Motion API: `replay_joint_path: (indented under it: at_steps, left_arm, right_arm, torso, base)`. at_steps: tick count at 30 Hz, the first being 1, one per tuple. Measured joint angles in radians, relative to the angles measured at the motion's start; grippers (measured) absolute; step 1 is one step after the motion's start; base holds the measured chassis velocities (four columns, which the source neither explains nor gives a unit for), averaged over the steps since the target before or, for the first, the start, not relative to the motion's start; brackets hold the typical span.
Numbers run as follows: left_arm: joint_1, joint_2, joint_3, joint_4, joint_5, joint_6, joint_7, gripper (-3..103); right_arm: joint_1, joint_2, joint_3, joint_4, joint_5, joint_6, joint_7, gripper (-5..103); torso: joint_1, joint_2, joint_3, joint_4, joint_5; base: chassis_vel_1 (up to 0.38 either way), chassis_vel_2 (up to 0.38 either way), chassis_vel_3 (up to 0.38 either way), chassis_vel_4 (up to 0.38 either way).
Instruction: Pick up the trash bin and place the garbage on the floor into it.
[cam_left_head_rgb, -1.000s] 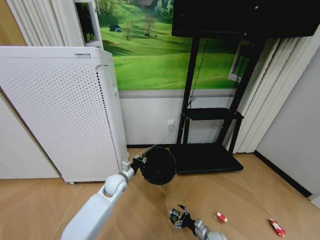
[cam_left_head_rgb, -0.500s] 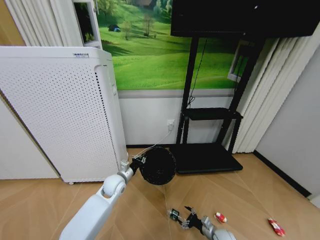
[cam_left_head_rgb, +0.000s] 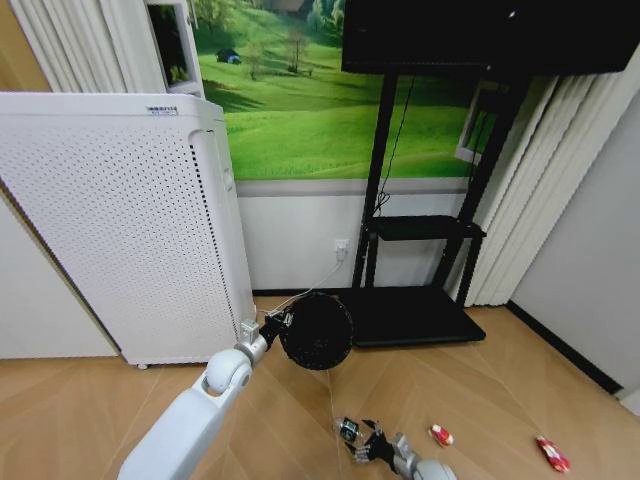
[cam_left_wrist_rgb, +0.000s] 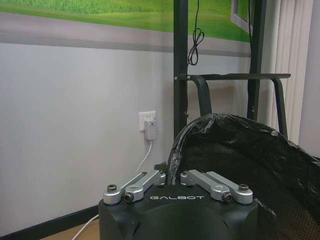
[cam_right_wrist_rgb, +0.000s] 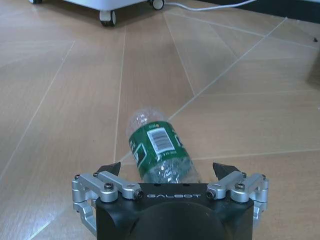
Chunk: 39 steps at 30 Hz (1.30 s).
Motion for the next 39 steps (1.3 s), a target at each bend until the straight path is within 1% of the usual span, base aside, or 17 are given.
replay_joint_path:
  at_steps: [3, 4, 5, 6, 7, 10, 12, 13, 17, 20, 23, 26, 31, 32, 34, 35, 39]
  left_arm:
    - [-0.002, 0.000, 0.000, 0.000, -0.001, 0.001, -0.001, 7]
    - [-0.002, 0.000, 0.000, 0.000, -0.001, 0.001, -0.001, 7]
    - [-0.003, -0.001, 0.001, 0.001, -0.001, 0.001, -0.001, 7]
    - [-0.003, -0.001, 0.001, 0.001, -0.001, 0.001, -0.001, 7]
    - [-0.004, -0.001, 0.002, 0.003, -0.001, 0.001, -0.002, 7]
    - [-0.005, -0.002, 0.005, 0.007, -0.001, 0.002, -0.002, 7]
    - [-0.007, -0.002, 0.008, 0.009, -0.001, 0.002, -0.002, 7]
    - [-0.007, -0.002, 0.008, 0.009, -0.001, 0.002, -0.002, 7]
    - [-0.007, -0.003, 0.009, 0.009, 0.000, 0.003, -0.003, 7]
    - [-0.006, -0.003, 0.007, 0.012, 0.000, 0.003, -0.003, 7]
    - [-0.005, -0.003, 0.005, 0.014, 0.001, 0.003, -0.003, 7]
    - [0.010, -0.005, -0.010, 0.027, 0.011, -0.001, -0.001, 7]
    - [0.024, -0.007, -0.020, 0.037, 0.020, -0.005, 0.003, 7]
    - [0.040, -0.009, -0.031, 0.041, 0.029, -0.009, 0.007, 7]
    - [0.047, -0.010, -0.036, 0.041, 0.031, -0.010, 0.007, 7]
    - [0.065, -0.013, -0.051, 0.043, 0.039, -0.013, 0.009, 7]
    - [0.078, -0.022, -0.060, 0.059, 0.051, -0.019, 0.013, 7]
  right_arm:
    - [0.003, 0.000, 0.000, -0.017, -0.012, 0.009, 0.002, 94]
    - [0.003, 0.000, 0.000, -0.017, -0.012, 0.009, 0.002, 94]
    - [0.003, 0.000, 0.001, -0.022, -0.013, 0.014, 0.003, 89]
    - [0.003, 0.000, 0.001, -0.022, -0.013, 0.014, 0.003, 89]
    - [0.003, 0.001, 0.001, -0.025, -0.013, 0.018, 0.006, 79]
    - [0.003, 0.004, 0.004, -0.029, -0.013, 0.025, 0.010, 73]
    - [0.001, 0.008, 0.010, -0.031, -0.014, 0.032, 0.015, 62]
    - [0.001, 0.008, 0.010, -0.031, -0.014, 0.032, 0.015, 62]
    - [-0.016, 0.010, 0.026, -0.011, -0.012, 0.039, 0.020, 41]
    - [-0.027, 0.010, 0.049, 0.019, 0.004, 0.042, 0.025, 35]
    - [-0.034, 0.010, 0.064, 0.040, 0.021, 0.043, 0.026, 32]
    - [-0.057, 0.006, 0.113, 0.126, 0.131, 0.038, 0.052, 24]
    - [-0.067, -0.002, 0.153, 0.198, 0.221, 0.020, 0.080, 24]
    - [-0.073, -0.013, 0.179, 0.263, 0.296, -0.006, 0.106, 24]
    - [-0.073, -0.016, 0.183, 0.280, 0.315, -0.014, 0.113, 24]
    - [-0.072, -0.024, 0.198, 0.342, 0.366, -0.041, 0.130, 24]
    - [-0.075, -0.029, 0.235, 0.462, 0.431, -0.078, 0.153, 24]
  torso:
    - [0.000, 0.000, 0.000, -0.0001, 0.0001]
    - [0.000, 0.000, 0.000, -0.0001, 0.0001]
    - [0.000, 0.000, 0.000, -0.0001, 0.0000]
    - [0.000, 0.000, 0.000, -0.0001, 0.0000]
    - [0.000, 0.000, 0.000, -0.0001, 0.0001]
    - [0.000, 0.000, 0.000, -0.0001, 0.0000]
    - [0.000, 0.000, 0.000, -0.0001, 0.0001]
    - [0.000, 0.000, 0.000, -0.0001, 0.0001]
    - [0.000, 0.000, 0.000, -0.0002, 0.0002]
    - [0.000, 0.000, 0.000, -0.0001, 0.0002]
    - [0.000, 0.000, 0.000, -0.0002, 0.0002]
    - [0.000, 0.000, 0.000, -0.0001, 0.0003]
    - [0.000, 0.000, 0.000, 0.0001, -0.0001]
    - [0.000, 0.000, 0.000, -0.0003, 0.0000]
    - [0.000, 0.000, 0.000, -0.0006, 0.0000]
    - [0.000, 0.000, 0.000, 0.0000, 0.0004]
    - [0.000, 0.000, 0.000, 0.0001, 0.0003]
  base:
    - [0.000, 0.000, 0.000, 0.000]
    - [0.000, 0.000, 0.000, 0.000]
    - [0.000, 0.000, 0.000, 0.000]
    - [0.000, 0.000, 0.000, 0.000]
    - [0.000, 0.000, 0.000, 0.000]
    - [0.000, 0.000, 0.000, 0.000]
    - [0.000, 0.000, 0.000, 0.000]
    - [0.000, 0.000, 0.000, 0.000]
    - [0.000, 0.000, 0.000, 0.000]
    - [0.000, 0.000, 0.000, 0.000]
    - [0.000, 0.000, 0.000, 0.000]
    - [0.000, 0.000, 0.000, 0.000]
    - [0.000, 0.000, 0.000, 0.000]
    - [0.000, 0.000, 0.000, 0.000]
    - [0.000, 0.000, 0.000, 0.000]
    - [0.000, 0.000, 0.000, 0.000]
    - [0.000, 0.000, 0.000, 0.000]
